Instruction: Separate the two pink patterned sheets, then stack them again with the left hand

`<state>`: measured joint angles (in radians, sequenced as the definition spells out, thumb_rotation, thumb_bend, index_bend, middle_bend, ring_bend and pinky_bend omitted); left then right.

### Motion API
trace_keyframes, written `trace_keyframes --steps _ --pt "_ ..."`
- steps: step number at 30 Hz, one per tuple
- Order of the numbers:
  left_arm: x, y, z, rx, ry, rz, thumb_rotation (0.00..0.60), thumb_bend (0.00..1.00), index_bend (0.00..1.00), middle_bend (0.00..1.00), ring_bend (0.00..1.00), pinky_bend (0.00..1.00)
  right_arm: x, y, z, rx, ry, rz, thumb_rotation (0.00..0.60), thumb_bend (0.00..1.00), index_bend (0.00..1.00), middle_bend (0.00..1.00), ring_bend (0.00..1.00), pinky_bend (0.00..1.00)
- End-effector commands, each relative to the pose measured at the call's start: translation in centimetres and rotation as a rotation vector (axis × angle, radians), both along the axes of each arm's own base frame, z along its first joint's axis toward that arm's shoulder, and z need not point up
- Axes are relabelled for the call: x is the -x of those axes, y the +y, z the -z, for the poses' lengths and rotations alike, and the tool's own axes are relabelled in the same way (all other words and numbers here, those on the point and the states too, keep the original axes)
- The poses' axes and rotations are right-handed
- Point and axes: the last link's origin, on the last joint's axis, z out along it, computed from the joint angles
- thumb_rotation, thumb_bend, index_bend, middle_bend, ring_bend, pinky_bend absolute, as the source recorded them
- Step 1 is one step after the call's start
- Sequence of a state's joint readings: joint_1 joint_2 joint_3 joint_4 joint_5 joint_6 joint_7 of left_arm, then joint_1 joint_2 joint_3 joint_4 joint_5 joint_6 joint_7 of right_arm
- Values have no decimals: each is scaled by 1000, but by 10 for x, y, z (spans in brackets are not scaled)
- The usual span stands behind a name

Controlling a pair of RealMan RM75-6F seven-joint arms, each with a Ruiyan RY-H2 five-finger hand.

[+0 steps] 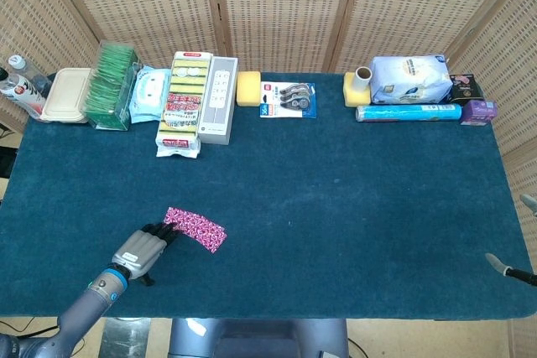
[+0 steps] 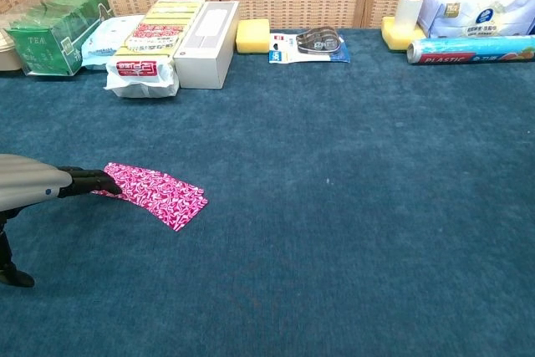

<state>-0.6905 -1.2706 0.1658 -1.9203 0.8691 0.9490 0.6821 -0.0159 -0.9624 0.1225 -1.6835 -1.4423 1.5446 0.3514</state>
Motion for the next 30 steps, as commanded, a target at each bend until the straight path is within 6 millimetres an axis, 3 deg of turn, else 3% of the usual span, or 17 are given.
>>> trace_keyframes --steps 1,20,30 --pt "3 1 -2 -4 13 -13 600 113 0 0 0 101 0 0 0 -1 1 -1 600 0 114 0 0 28" --pt "23 19 -10 -53 68 -101 600 114 0 0 0 101 -1 1 -1 -1 -8 -3 600 0 114 0 0 27" --pt "38 27 -26 -132 116 -130 600 113 0 0 0 101 -1 2 -1 -1 -5 -3 600 0 115 0 0 27"
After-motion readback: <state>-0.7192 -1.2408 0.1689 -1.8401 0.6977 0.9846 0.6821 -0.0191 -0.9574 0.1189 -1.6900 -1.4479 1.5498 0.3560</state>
